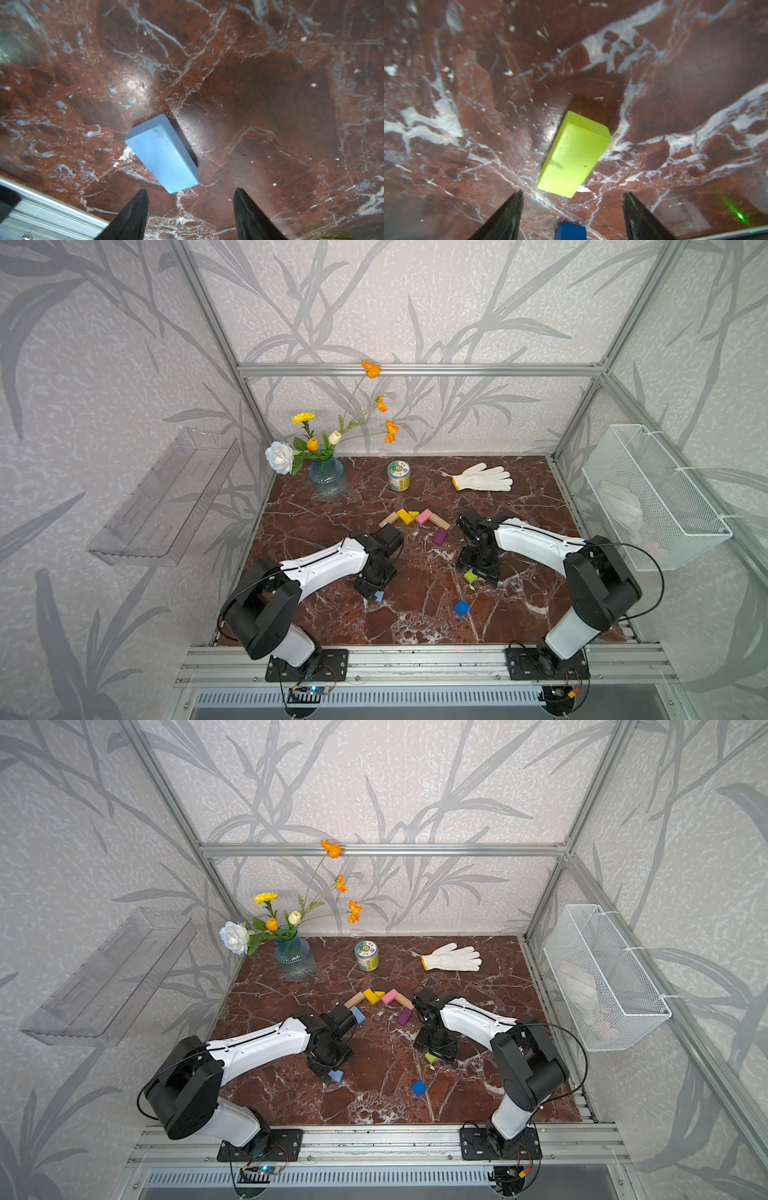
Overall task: Assemble a heart with building blocks
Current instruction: Pick up the building block from the center of the board.
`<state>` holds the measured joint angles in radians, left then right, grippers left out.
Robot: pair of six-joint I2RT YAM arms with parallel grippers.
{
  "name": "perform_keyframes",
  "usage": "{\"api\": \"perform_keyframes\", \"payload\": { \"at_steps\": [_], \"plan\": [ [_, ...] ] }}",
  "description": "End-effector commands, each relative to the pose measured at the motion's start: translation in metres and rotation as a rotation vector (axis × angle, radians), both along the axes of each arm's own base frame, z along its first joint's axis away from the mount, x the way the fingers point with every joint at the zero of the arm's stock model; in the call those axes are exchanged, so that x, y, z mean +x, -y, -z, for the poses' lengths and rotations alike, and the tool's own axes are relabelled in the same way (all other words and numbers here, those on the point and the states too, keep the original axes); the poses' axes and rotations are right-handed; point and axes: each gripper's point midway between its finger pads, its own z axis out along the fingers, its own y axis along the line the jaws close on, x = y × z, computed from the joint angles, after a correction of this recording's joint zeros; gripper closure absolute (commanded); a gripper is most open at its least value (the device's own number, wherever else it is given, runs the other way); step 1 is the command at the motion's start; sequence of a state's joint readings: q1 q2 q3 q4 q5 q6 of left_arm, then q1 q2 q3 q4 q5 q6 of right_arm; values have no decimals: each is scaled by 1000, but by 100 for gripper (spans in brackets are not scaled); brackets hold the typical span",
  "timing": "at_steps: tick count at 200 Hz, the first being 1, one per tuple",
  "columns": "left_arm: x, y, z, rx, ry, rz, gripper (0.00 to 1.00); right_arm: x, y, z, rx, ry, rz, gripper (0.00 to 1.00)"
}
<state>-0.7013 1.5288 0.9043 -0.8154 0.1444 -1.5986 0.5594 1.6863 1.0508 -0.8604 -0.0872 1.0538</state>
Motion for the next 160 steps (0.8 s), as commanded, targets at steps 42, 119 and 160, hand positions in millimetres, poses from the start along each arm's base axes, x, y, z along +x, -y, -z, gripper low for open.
{"api": "perform_keyframes", "payload": {
  "at_steps": [42,119,160],
  "plan": [
    [-10,-11,15,58,-48,-39,36,-3,3,19,-35,-45,3,23],
    [-3,-4,26,54,-55,-33,42,1,13,26,-44,-41,61,28],
    [1,0,33,52,-58,-28,54,1,14,39,-39,-51,86,72]
  ]
}}
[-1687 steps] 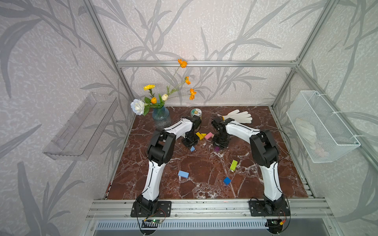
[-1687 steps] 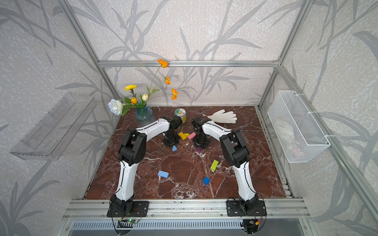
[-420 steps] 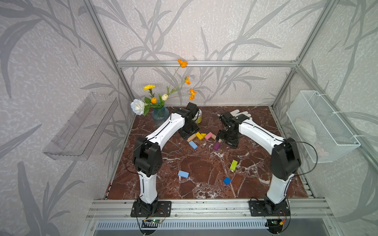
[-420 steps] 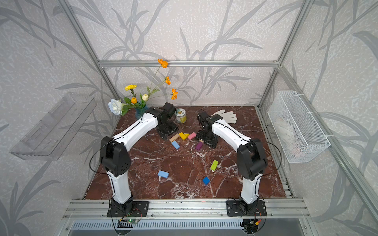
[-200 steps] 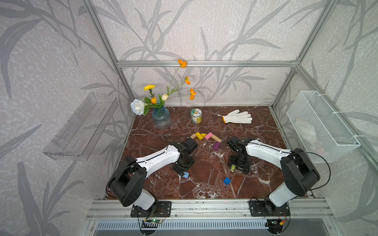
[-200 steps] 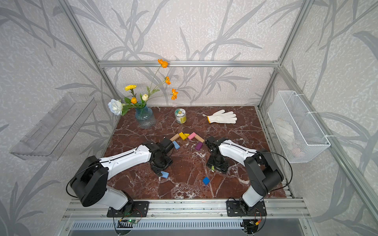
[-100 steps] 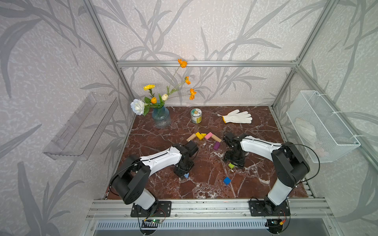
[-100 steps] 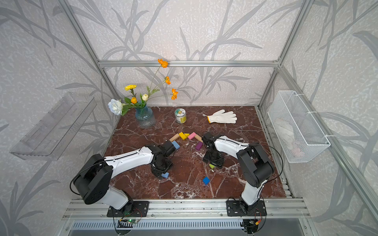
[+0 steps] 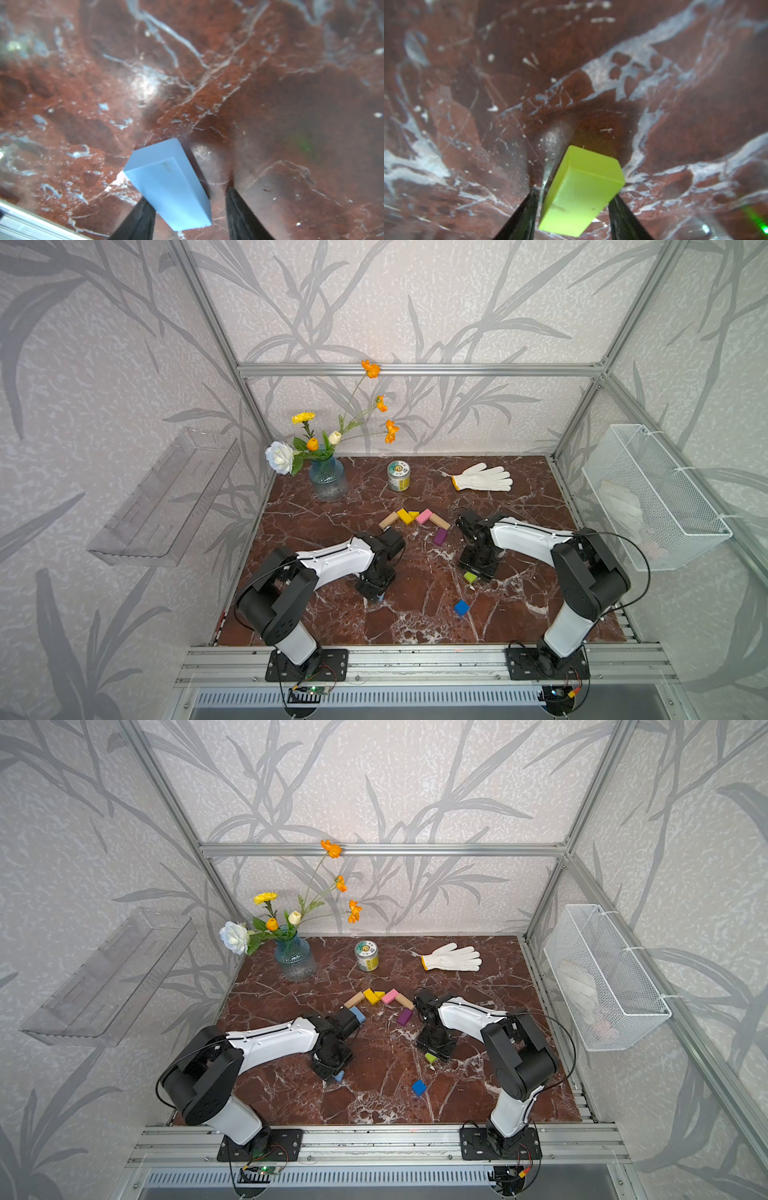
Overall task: Assemble a heart with building blocks
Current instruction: Pick up the building block from the center of the board.
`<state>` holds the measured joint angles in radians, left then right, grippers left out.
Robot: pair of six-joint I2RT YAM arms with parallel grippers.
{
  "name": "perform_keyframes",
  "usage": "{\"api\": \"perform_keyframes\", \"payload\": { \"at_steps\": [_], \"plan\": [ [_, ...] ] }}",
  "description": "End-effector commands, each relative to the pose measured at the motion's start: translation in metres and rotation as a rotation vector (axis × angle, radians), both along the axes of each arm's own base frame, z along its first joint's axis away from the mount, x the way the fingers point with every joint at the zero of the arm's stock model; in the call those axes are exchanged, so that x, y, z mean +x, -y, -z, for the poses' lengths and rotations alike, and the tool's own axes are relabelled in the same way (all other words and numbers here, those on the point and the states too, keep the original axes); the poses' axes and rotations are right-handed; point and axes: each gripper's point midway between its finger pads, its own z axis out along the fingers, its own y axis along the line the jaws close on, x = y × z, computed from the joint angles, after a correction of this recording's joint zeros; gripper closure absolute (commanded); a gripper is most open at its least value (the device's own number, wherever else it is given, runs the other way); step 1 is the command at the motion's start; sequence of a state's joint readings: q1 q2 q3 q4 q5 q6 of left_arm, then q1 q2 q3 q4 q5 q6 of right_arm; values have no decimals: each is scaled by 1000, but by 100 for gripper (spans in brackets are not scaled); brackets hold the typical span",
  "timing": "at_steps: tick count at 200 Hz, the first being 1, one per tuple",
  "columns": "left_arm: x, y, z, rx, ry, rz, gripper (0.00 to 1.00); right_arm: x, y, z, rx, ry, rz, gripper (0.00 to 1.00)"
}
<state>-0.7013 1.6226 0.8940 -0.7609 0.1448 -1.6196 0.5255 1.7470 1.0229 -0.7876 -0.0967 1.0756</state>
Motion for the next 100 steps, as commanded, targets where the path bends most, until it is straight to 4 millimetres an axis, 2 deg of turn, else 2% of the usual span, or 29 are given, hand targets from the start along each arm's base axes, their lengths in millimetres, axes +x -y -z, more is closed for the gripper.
{"api": "perform_keyframes", "payload": {
  "at_steps": [1,18,30,51,72,100],
  "plan": [
    [0,-1,9,19,-18,-7,55,-6,8,17,-38,-33,29,73],
    [0,-1,13,21,-23,-6,63,-6,6,20,-32,-44,27,92],
    [0,-2,15,23,-27,-2,70,-7,5,21,-28,-49,23,100],
    [0,-3,20,30,-34,18,76,-8,2,22,-25,-50,13,100],
    [5,0,19,38,-35,51,77,-8,-3,21,-24,-50,-6,100],
    [17,14,14,23,-18,85,77,-4,-16,16,-9,-33,-30,100]
  ]
}}
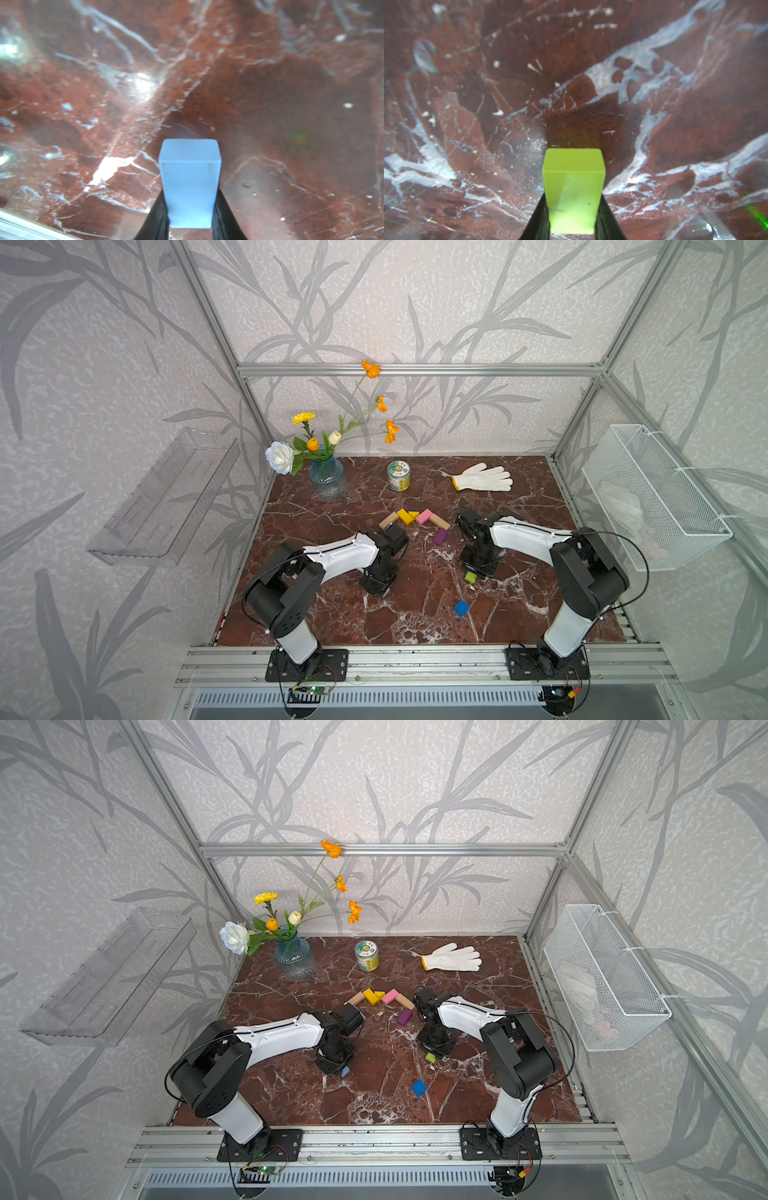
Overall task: Assemble a heart with building blocks
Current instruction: Pick up the building block from the center of the board.
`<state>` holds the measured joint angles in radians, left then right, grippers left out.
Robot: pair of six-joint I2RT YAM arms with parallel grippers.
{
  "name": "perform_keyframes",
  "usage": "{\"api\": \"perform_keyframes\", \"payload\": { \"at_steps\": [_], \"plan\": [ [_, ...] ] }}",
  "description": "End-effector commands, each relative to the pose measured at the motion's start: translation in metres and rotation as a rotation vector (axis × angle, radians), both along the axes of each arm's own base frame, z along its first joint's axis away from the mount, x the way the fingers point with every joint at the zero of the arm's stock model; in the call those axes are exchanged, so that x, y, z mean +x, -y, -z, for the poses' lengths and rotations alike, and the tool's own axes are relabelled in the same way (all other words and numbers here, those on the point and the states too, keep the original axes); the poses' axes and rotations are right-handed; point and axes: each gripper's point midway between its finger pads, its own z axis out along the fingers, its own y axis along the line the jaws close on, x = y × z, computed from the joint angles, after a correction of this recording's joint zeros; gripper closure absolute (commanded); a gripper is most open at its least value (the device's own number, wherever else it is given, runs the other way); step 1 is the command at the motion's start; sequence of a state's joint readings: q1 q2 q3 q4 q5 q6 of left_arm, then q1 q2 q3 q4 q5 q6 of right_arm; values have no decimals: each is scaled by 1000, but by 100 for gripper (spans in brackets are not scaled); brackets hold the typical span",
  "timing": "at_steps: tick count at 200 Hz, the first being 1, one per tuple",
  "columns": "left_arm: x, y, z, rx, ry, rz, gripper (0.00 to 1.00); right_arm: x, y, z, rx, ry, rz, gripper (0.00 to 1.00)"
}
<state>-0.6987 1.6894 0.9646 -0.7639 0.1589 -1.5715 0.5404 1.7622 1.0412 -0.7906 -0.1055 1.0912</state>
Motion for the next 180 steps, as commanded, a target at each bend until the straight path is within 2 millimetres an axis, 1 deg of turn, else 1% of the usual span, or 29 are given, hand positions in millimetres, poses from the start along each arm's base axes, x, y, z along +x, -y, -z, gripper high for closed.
{"api": "perform_keyframes", "payload": {
  "at_steps": [1,28,59,86,128,148,180],
  "plan": [
    [5,1,13,37,-10,41,77,-4,-9,16,-14,-26,-32,100],
    [21,17,6,26,9,77,78,5,-26,9,-4,-11,-65,100],
    [34,29,8,14,21,98,78,19,-48,3,15,8,-96,100],
    [48,42,7,-6,33,125,78,31,-62,1,28,21,-113,100],
    [71,58,9,-25,44,148,79,48,-77,-3,43,32,-126,100],
    [79,60,12,-30,41,147,79,53,-81,-5,51,38,-125,100],
    [91,63,10,-38,46,153,79,55,-87,-5,68,33,-116,100]
  ]
}}
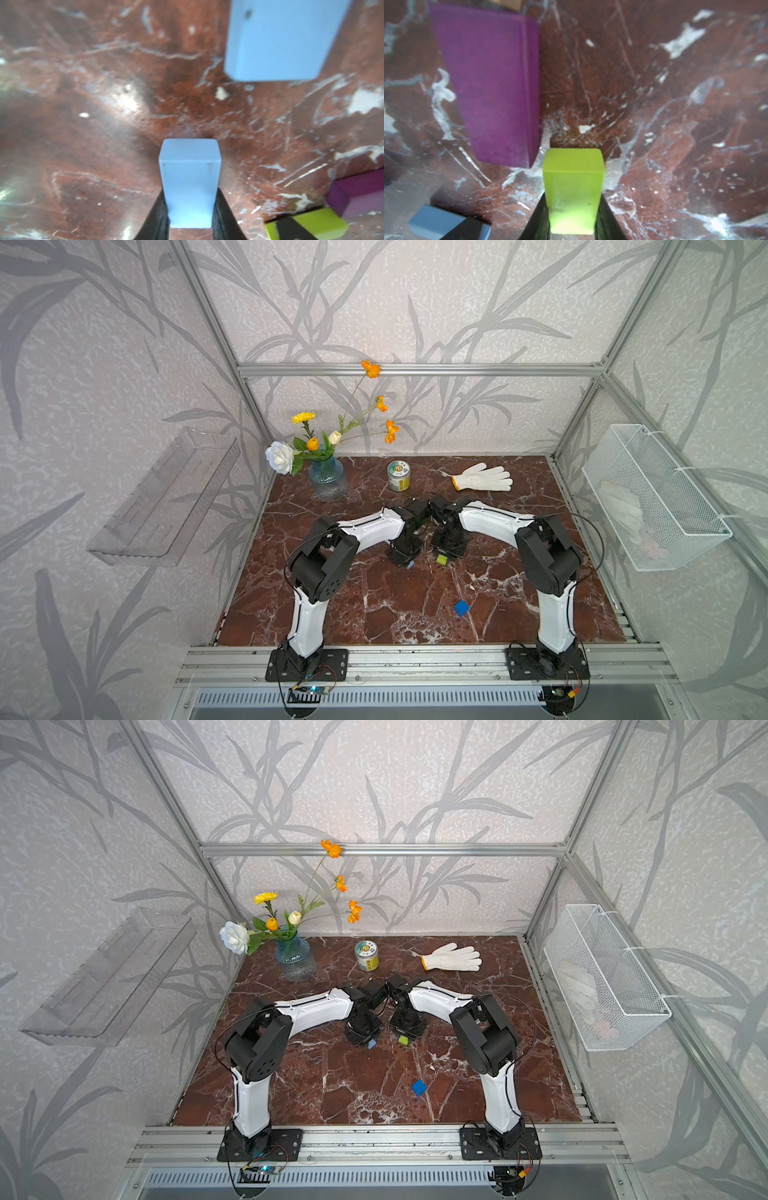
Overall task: Assemble a heart with building blocks
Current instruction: Pick up the building block from the center of the board.
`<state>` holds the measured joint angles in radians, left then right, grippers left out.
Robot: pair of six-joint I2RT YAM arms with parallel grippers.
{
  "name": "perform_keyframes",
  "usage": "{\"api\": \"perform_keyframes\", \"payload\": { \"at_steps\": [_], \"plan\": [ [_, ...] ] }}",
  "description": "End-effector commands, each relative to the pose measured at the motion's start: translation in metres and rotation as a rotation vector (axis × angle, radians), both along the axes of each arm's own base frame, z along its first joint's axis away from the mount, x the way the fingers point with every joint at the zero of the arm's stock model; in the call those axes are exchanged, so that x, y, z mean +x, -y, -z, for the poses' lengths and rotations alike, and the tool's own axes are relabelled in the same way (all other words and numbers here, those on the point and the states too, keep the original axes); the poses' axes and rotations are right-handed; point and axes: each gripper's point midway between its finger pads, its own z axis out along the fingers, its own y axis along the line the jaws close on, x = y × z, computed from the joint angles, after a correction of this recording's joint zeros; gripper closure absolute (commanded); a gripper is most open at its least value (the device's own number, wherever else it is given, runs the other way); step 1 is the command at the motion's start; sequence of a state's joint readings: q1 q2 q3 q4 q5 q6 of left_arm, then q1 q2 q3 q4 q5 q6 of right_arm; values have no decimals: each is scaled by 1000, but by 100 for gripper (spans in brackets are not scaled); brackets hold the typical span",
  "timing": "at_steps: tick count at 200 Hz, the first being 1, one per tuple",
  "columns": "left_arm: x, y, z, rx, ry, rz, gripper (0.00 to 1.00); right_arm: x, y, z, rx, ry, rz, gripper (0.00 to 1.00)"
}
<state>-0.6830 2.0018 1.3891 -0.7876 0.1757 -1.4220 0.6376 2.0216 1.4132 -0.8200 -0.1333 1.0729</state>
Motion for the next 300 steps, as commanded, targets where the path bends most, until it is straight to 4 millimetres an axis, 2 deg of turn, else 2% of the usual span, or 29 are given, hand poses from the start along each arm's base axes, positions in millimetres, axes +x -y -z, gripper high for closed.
{"api": "perform_keyframes", "payload": {
  "at_steps": [1,73,124,174,255,300],
  "plan": [
    [3,-7,15,38,-23,19,79,-3,-3,0,-2,-23,-1,100],
    [16,-2,17,27,-30,34,79,-6,-4,-7,10,-32,5,100],
    [22,0,18,28,-36,36,79,-21,16,-21,-7,-30,30,100],
    [32,7,17,21,-34,43,79,-21,30,-28,-6,-17,61,100],
    [30,-7,12,69,-47,30,79,-21,37,-25,-6,-18,83,100],
    [40,-10,0,91,-28,22,79,-20,37,-25,-5,-19,83,100]
  ]
}}
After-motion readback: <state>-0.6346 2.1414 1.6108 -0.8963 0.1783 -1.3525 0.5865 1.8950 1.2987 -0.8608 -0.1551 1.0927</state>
